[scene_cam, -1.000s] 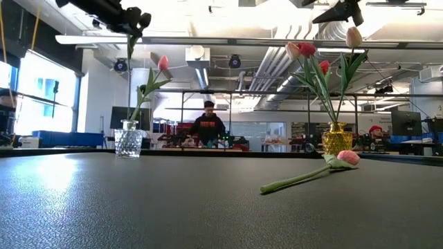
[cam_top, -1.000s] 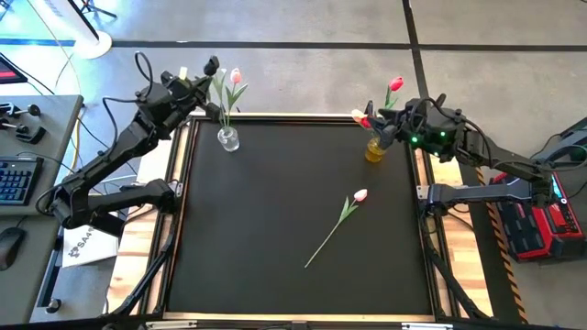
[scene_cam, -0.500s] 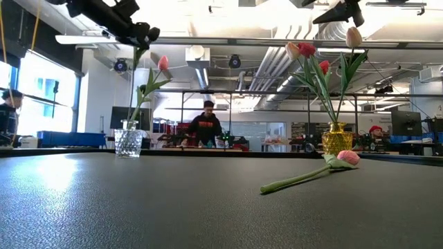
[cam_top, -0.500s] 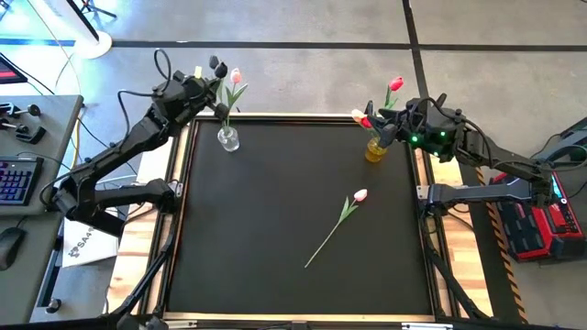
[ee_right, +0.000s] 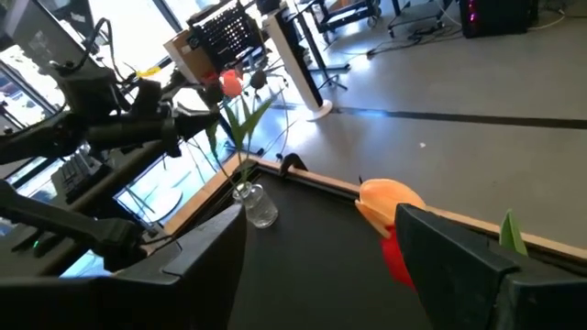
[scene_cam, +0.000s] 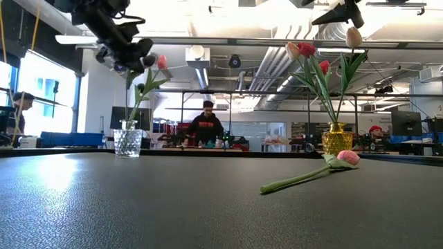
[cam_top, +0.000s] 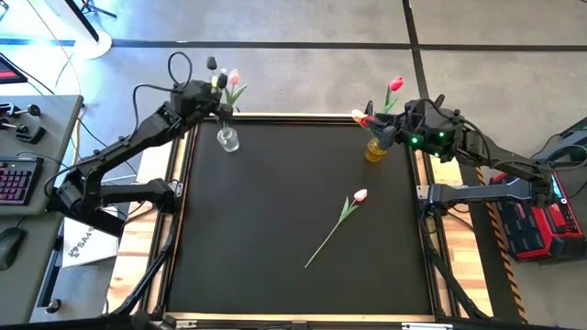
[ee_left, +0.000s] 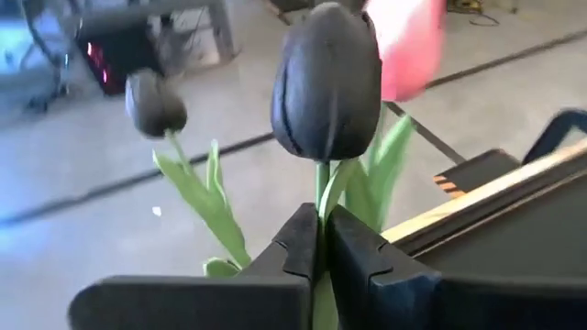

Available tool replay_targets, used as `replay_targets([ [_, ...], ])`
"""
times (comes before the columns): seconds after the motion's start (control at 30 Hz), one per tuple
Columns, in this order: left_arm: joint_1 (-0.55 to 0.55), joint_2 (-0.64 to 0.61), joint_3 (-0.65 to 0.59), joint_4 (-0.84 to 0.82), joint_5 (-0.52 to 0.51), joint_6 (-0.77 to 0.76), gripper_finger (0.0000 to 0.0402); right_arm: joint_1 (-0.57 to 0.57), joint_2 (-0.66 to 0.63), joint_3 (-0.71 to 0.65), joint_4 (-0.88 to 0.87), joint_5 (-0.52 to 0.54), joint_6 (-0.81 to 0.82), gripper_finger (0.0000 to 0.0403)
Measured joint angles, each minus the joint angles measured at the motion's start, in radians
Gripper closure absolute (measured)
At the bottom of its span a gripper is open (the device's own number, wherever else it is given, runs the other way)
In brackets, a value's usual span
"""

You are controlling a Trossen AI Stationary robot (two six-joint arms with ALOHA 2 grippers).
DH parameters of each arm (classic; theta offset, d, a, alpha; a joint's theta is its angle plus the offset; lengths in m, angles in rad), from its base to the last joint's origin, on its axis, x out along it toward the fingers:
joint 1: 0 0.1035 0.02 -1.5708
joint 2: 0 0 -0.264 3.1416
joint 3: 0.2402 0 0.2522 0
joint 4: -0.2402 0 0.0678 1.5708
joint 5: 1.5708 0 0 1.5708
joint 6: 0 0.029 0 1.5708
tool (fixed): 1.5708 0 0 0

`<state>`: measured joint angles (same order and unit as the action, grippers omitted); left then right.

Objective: Sort flowers into vase by color
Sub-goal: Put the black flower into the transparent flower vase, then put the pink flower into the transparent flower vase

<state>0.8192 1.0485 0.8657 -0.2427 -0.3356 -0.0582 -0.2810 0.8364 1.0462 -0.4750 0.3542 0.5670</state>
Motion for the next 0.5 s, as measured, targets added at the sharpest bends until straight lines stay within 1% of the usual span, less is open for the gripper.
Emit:
replay_targets([
  [0.1,0.000,0.001,0.001,-0.044,-0.001,-0.072,0.0371,0.000,0.000,0.000,-0.006,0.000,0.002,0.0136],
  [0.23,-0.001,-0.008,-0.001,-0.056,0.016,-0.109,0.0319,0.000,0.000,0.000,-0.006,-0.001,0.002,0.0136],
  [0.37,-0.001,-0.047,-0.001,-0.057,0.045,-0.115,0.0264,0.000,0.000,0.000,-0.006,-0.004,0.002,0.0136],
  [0.5,-0.001,-0.109,-0.001,-0.051,0.039,-0.088,0.0231,0.000,0.000,0.000,-0.006,-0.003,0.002,0.0136],
])
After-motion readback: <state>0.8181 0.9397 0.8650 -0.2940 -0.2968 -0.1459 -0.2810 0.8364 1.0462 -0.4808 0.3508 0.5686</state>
